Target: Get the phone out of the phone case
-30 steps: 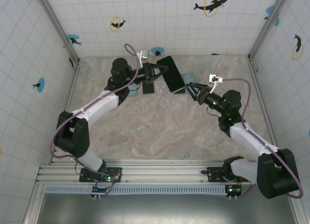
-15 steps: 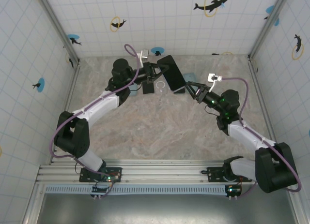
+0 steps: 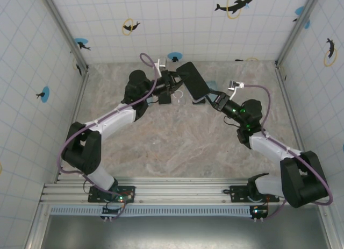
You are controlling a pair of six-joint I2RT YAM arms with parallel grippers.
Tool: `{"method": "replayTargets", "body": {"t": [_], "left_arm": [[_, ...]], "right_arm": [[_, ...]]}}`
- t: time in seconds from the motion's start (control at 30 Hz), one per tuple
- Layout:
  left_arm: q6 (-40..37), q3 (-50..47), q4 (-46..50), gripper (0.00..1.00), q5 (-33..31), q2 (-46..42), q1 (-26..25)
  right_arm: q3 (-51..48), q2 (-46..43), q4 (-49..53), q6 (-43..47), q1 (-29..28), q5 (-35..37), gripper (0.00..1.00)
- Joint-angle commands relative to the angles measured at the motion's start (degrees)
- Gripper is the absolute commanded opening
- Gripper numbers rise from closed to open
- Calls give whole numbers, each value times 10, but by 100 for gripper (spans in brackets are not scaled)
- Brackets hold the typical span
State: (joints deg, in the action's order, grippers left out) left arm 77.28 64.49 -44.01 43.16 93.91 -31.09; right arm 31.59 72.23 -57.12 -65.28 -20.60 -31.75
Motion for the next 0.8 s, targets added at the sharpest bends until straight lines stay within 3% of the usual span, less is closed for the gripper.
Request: {"method": "replayTargets", "body": {"t": [0.0, 0.3, 0.77], "left_arm": [[38, 6, -81, 0, -8, 10, -16], [37, 12, -72, 0, 7, 24, -18], [26, 27, -23, 46, 14, 29, -15]], "right_arm": [[10, 6, -56, -47, -14, 3, 32], [3, 4, -78, -75, -9, 14, 15], [-11, 6, -100, -112, -1, 58, 8]]}}
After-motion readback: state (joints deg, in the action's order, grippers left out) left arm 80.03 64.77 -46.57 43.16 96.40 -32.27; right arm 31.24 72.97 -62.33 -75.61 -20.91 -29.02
